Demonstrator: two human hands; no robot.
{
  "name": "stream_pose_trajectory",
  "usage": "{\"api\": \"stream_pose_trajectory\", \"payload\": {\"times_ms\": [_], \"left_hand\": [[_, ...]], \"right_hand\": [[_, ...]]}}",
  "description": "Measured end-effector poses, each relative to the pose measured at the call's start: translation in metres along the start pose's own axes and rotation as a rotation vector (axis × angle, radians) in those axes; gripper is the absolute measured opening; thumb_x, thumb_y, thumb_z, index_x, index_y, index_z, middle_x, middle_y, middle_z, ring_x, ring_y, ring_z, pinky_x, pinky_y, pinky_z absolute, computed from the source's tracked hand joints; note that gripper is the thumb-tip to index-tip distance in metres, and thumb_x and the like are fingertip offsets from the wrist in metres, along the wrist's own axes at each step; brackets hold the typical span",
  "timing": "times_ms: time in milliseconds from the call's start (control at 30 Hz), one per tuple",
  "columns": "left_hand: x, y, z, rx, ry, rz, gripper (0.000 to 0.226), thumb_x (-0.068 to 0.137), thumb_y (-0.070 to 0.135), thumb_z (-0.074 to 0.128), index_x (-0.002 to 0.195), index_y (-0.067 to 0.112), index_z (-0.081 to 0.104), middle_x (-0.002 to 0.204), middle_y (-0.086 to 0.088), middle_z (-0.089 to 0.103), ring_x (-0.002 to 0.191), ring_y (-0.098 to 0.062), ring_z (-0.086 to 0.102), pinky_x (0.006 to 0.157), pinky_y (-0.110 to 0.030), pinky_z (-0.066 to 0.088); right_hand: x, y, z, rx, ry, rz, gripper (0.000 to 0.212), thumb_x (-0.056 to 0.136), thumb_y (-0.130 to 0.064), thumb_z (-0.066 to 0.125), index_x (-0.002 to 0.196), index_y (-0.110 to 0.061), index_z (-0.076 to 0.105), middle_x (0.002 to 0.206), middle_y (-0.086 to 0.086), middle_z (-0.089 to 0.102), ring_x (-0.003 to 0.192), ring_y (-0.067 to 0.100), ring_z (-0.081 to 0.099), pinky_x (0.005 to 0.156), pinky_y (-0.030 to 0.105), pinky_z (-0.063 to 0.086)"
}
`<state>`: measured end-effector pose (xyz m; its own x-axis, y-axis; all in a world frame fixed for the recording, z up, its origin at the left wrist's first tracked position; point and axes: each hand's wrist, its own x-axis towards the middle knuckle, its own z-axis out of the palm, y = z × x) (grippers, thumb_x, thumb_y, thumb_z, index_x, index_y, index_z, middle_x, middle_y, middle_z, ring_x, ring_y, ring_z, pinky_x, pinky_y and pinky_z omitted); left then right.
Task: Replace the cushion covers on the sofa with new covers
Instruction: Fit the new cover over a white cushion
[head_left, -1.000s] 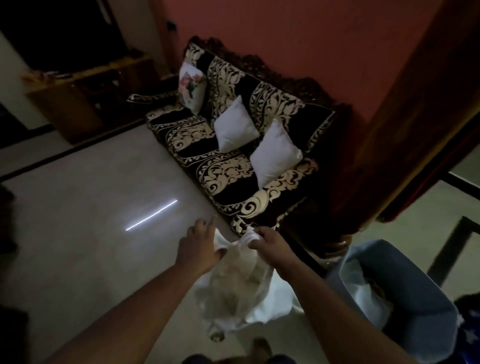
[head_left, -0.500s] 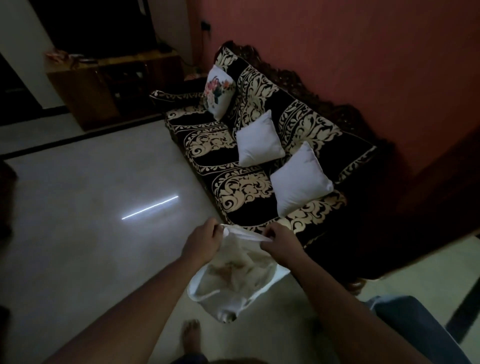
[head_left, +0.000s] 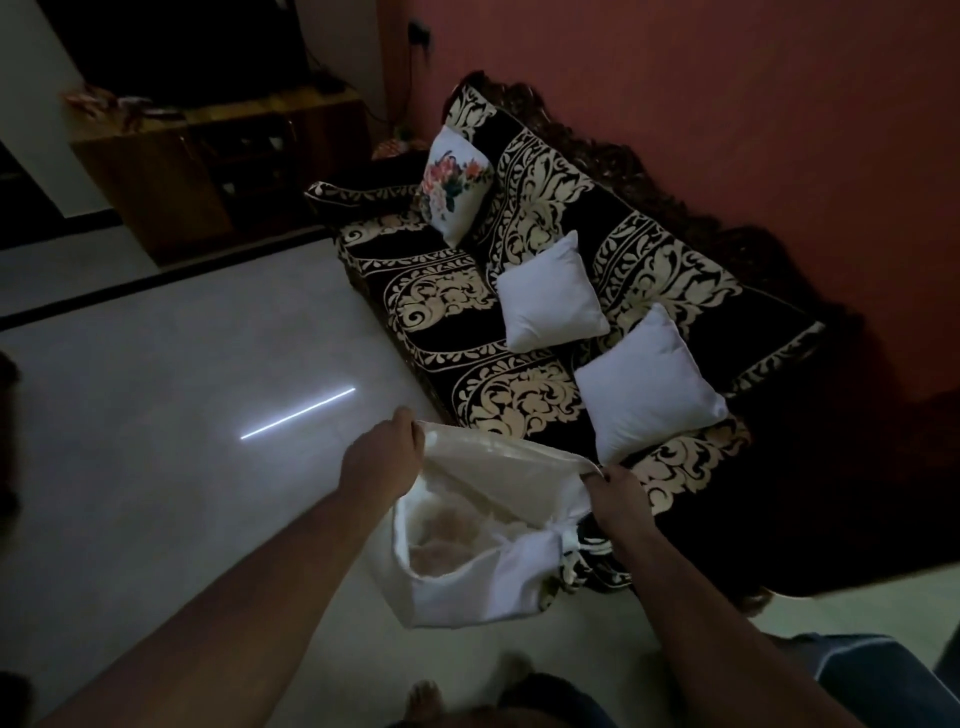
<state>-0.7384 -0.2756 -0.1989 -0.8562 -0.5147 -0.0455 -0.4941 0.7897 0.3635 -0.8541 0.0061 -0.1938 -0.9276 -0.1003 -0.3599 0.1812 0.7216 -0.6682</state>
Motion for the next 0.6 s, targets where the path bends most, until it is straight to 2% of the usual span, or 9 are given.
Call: {"api": "stream_pose_trajectory", "payload": {"times_ms": [67,133,167,200,300,400,500,600], "left_hand": [[0.021,-0.011,-0.003,0.026,-0.141,0.044,0.04,0.101,0.058,0.038,0.11,0.022,0.05,0.091,-0.001,0.064,0.086,-0.026,0.066,0.068,-0.034,0.045],[0.04,-0.021,-0.005,0.095,-0.287,0.078,0.044,0.092,0.071,0.045,0.107,0.031,0.055,0.093,0.007,0.061,0.09,-0.018,0.062,0.074,-0.033,0.046],[0.054,-0.025,-0.005,0.134,-0.314,0.068,0.04,0.092,0.07,0.047,0.104,0.033,0.058,0.094,0.008,0.062,0.093,-0.017,0.062,0.077,-0.032,0.048],[0.067,-0.029,-0.004,0.146,-0.309,0.035,0.034,0.094,0.064,0.049,0.099,0.033,0.06,0.093,0.009,0.062,0.094,-0.016,0.063,0.08,-0.032,0.05],[0.103,-0.037,-0.001,0.013,-0.247,-0.109,0.028,0.101,0.047,0.048,0.08,0.029,0.055,0.082,0.008,0.06,0.091,-0.02,0.064,0.074,-0.031,0.047],[0.137,-0.033,0.0,-0.03,-0.188,-0.155,0.027,0.104,0.045,0.045,0.085,0.028,0.052,0.076,0.004,0.06,0.082,-0.022,0.062,0.071,-0.03,0.043],[0.167,-0.019,-0.006,-0.079,-0.133,-0.137,0.024,0.104,0.047,0.046,0.088,0.03,0.052,0.068,0.007,0.055,0.071,-0.018,0.058,0.074,-0.026,0.039],[0.2,-0.005,-0.018,-0.125,-0.104,-0.121,0.027,0.105,0.046,0.047,0.089,0.025,0.057,0.069,0.008,0.056,0.066,-0.012,0.056,0.059,-0.024,0.037]], "right_hand": [[0.021,-0.009,0.011,0.08,-0.051,0.043,0.021,0.095,-0.025,0.065,0.095,-0.004,0.062,0.078,0.011,0.062,0.066,0.028,0.062,0.045,0.021,0.044],[0.046,-0.015,0.018,0.152,-0.096,0.078,0.023,0.09,-0.028,0.072,0.098,-0.008,0.063,0.084,0.012,0.066,0.072,0.029,0.064,0.062,0.038,0.056],[0.062,-0.02,0.022,0.199,-0.121,0.091,0.022,0.089,-0.026,0.074,0.098,-0.008,0.063,0.085,0.012,0.066,0.073,0.028,0.063,0.066,0.045,0.058],[0.076,-0.025,0.024,0.237,-0.142,0.101,0.019,0.091,-0.022,0.073,0.098,-0.008,0.062,0.085,0.014,0.065,0.073,0.028,0.062,0.067,0.047,0.058],[0.114,-0.04,0.036,0.25,-0.177,0.092,0.013,0.097,-0.017,0.064,0.099,-0.007,0.057,0.089,0.017,0.063,0.078,0.025,0.06,0.063,0.037,0.055],[0.152,-0.054,0.055,0.146,-0.249,0.044,0.015,0.097,-0.022,0.064,0.094,-0.011,0.056,0.084,0.015,0.066,0.071,0.023,0.061,0.064,0.036,0.052],[0.18,-0.071,0.08,0.036,-0.382,-0.062,0.021,0.091,-0.036,0.071,0.09,-0.018,0.06,0.087,0.005,0.068,0.083,0.022,0.066,0.077,0.04,0.056],[0.2,-0.103,0.101,-0.014,-0.435,-0.171,0.025,0.089,-0.04,0.074,0.097,-0.019,0.061,0.094,-0.004,0.065,0.088,0.014,0.063,0.078,0.031,0.052]]}}
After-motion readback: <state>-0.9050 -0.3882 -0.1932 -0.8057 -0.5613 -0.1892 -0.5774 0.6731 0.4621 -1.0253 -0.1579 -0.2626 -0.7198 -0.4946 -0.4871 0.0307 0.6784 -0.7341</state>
